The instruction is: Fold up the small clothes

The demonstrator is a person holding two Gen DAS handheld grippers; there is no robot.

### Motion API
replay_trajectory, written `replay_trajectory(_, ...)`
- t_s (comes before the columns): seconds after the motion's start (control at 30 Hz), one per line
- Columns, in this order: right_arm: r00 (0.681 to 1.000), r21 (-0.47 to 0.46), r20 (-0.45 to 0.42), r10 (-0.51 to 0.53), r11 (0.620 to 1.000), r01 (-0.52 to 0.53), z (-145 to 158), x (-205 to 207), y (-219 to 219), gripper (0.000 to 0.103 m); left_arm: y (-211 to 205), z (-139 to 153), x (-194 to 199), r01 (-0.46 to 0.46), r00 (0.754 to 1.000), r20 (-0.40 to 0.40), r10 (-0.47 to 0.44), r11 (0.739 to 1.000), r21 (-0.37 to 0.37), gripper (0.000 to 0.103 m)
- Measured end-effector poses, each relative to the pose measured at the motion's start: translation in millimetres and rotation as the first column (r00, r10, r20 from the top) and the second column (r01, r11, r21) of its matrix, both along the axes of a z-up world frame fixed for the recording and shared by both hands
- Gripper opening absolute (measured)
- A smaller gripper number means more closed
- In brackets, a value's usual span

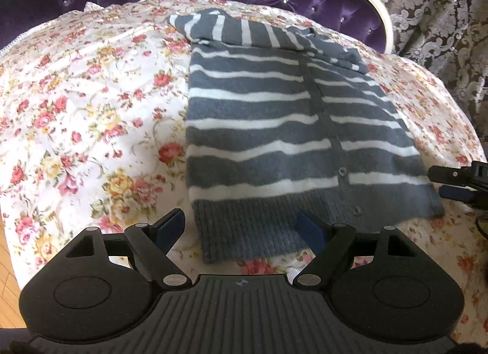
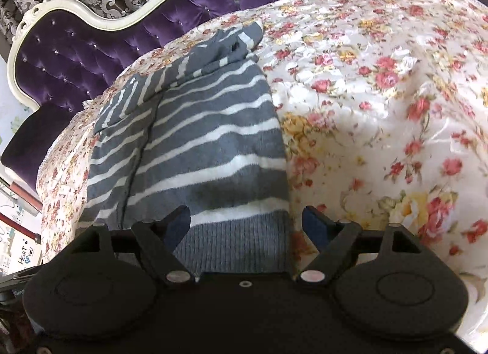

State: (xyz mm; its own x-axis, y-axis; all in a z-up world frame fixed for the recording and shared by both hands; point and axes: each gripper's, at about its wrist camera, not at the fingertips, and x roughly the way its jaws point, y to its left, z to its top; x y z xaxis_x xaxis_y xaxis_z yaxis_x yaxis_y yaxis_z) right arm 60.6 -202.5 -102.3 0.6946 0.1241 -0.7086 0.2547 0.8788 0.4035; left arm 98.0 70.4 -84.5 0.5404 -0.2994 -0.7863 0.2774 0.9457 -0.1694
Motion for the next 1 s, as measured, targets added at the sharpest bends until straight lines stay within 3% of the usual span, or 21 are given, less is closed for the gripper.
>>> replay_trajectory(0.4,0.999,0.032,-0.020,0.040,0.999,-0.039,-14,7,7,0.087,-8,-5,-6,0.039,0.998,0.041,-0.041,0.999,0.037,0.087)
replay_trajectory(0.6,0.999,0.042,-0.019,0.047,0.998,-0.046,-16,8,6,0.087,-5,-4,-6,0.029,0.999,0.045,-0.029,1.000,0.002,0.086)
replay_trajectory(0.7,0.999,0.051,-0.016,0.047,0.998,-0.046,-15,7,5,0.086,-6,-3,-6,0.033,0.998,0.054,-0.033,0.999,0.003,0.073)
replay_trajectory(0.77,0.999,0.055,-0.016,0.048,0.997,-0.047,-14,6,4,0.083,-8,-1,-7,0.040,0.997,0.063,-0.040,0.999,0.011,0.058)
replay_trajectory(1.0,0.998,0.044,-0.043,0.038,0.998,-0.036,-14,3,4,0.046,-5,1,-7,0.028,0.998,0.063,-0.028,1.000,0.002,0.030)
